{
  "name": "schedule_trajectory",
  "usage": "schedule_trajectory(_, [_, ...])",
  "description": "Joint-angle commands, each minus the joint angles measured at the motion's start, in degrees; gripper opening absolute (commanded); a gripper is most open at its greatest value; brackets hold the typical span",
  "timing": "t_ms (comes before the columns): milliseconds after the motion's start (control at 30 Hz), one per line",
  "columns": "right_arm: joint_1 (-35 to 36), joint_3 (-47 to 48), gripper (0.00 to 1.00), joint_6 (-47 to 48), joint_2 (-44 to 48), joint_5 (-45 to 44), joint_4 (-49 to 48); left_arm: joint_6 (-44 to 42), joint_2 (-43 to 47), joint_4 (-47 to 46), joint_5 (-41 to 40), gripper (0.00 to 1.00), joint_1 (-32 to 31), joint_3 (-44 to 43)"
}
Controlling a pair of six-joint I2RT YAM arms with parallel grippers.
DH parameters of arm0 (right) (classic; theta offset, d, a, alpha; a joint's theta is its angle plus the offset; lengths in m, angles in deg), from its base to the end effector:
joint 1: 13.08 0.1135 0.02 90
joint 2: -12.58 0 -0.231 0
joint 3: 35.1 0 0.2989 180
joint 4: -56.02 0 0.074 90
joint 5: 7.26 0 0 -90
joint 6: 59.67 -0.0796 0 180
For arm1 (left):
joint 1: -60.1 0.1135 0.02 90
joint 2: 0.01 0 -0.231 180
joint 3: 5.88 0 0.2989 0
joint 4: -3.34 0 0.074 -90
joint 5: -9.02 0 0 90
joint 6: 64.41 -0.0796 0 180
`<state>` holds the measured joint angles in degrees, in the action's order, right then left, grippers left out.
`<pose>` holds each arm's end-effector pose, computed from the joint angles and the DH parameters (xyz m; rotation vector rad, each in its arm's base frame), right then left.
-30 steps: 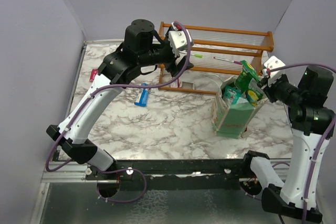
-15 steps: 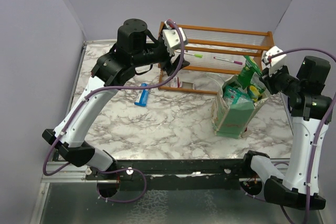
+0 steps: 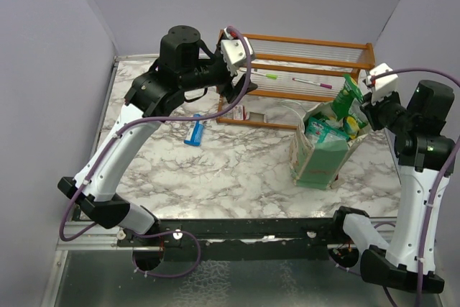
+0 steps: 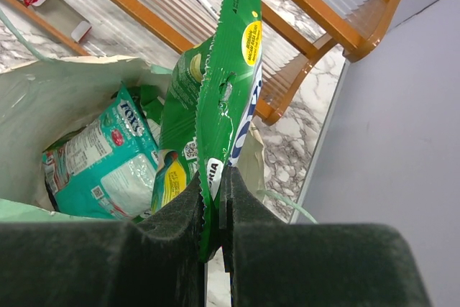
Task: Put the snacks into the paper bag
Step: Place the snack in the paper bag.
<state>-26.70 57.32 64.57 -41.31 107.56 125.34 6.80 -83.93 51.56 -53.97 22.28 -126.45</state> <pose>0.2443 -0.0248 0.4115 -0.6156 1.9601 -0.0598 0.2759 -0.2599 0.4926 1.1405 1.3888 -0.6556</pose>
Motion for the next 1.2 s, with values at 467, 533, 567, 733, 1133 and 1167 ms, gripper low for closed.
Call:
schedule_trajectory(467, [-0.3, -5.2, 0.01, -2.6, 2.3, 1.0, -6.5, 1.5, 2.4, -1.3, 2.9, 0.73, 2.6, 1.9])
schedule_trajectory(533, [-0.3, -5.2, 0.01, -2.8, 2.4, 1.1, -5.7, 1.8, 2.5, -1.4, 3.1, 0.73, 2.8, 2.1])
schedule_trajectory(567, [-0.3, -5.5, 0.01, -3.0, 2.5, 1.0, -5.4, 1.8, 2.5, -1.4, 3.3, 0.73, 2.9, 2.1])
schedule_trajectory(733, [-0.3, -7.6, 0.02, -3.5, 3.9, 0.9, -4.9, 2.0, 2.7, -1.5, 3.5, 0.73, 3.3, 2.5])
schedule_trajectory(1133, [-0.3, -8.8, 0.04, -1.1, 4.0, 0.2, -2.4, 2.4, 4.0, -2.2, 4.2, 0.73, 4.7, 5.3])
schedule_trajectory(1167, [-0.3, -9.1, 0.04, -1.0, 4.1, 0.2, -2.3, 2.9, 4.2, -2.5, 4.6, 0.73, 5.2, 5.9])
